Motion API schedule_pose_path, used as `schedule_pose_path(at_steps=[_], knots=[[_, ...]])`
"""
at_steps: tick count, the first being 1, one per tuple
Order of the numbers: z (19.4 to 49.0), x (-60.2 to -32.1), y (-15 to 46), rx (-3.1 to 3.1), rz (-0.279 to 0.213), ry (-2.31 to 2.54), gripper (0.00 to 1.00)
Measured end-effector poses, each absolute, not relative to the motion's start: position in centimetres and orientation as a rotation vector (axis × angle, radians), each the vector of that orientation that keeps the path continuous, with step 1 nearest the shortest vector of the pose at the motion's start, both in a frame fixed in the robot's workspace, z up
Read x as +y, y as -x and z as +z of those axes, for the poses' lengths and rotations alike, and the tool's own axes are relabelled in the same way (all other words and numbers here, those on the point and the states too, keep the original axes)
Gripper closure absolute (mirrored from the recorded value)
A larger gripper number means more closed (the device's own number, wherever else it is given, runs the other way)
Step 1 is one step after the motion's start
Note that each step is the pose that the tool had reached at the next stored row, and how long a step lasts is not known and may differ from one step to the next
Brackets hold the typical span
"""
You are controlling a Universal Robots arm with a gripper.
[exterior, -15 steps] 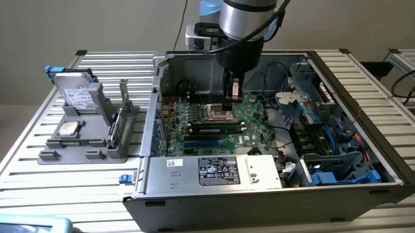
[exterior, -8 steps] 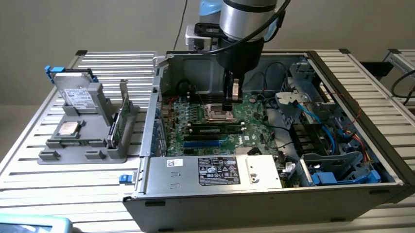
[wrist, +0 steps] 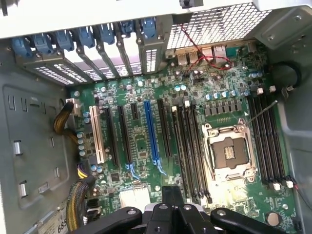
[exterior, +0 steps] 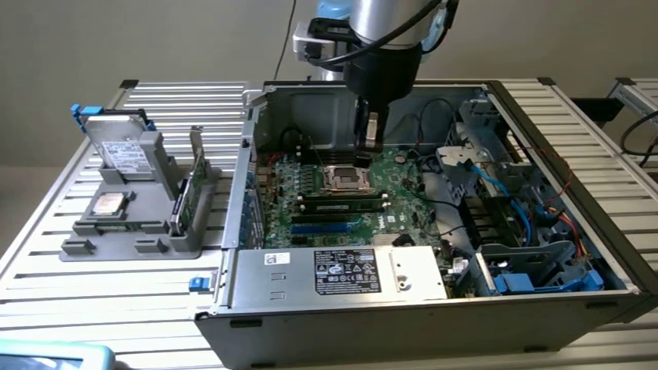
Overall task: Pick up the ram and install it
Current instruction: 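Press down the ram until it locks into place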
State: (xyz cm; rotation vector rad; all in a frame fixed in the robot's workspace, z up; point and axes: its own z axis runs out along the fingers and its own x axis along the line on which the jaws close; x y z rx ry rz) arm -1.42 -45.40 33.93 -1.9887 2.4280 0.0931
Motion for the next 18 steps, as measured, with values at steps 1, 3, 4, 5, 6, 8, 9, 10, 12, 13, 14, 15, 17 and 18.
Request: schedule_pose_path(at_steps=[1,3,4,5,6,8,9,10,12,13,14,15,17,18], knots=[[34.2,-45.4,1.4,2.438,0.093,1.976,0.89],[34.8,-45.4,1.4,2.459,0.093,1.949,0.89],[35.0,-45.4,1.4,2.469,0.093,1.935,0.89],[35.2,-45.4,1.4,2.48,0.093,1.921,0.89],[35.4,-45.4,1.4,2.492,0.093,1.905,0.89],[35.7,-45.4,1.4,2.515,0.093,1.873,0.89],[35.8,-45.4,1.4,2.527,0.093,1.856,0.89],[35.9,-45.4,1.4,2.54,0.093,1.838,0.89],[36.0,-45.4,1.4,2.565,0.093,1.8,0.89],[36.0,-45.4,1.4,2.579,0.093,1.78,0.89],[36.0,-45.4,1.4,2.593,0.093,1.758,0.89],[36.0,-45.4,1.4,2.609,0.092,1.733,0.89],[36.0,-45.4,1.4,2.638,0.092,1.687,0.89],[36.1,-45.4,1.4,2.654,0.092,1.662,0.89]])
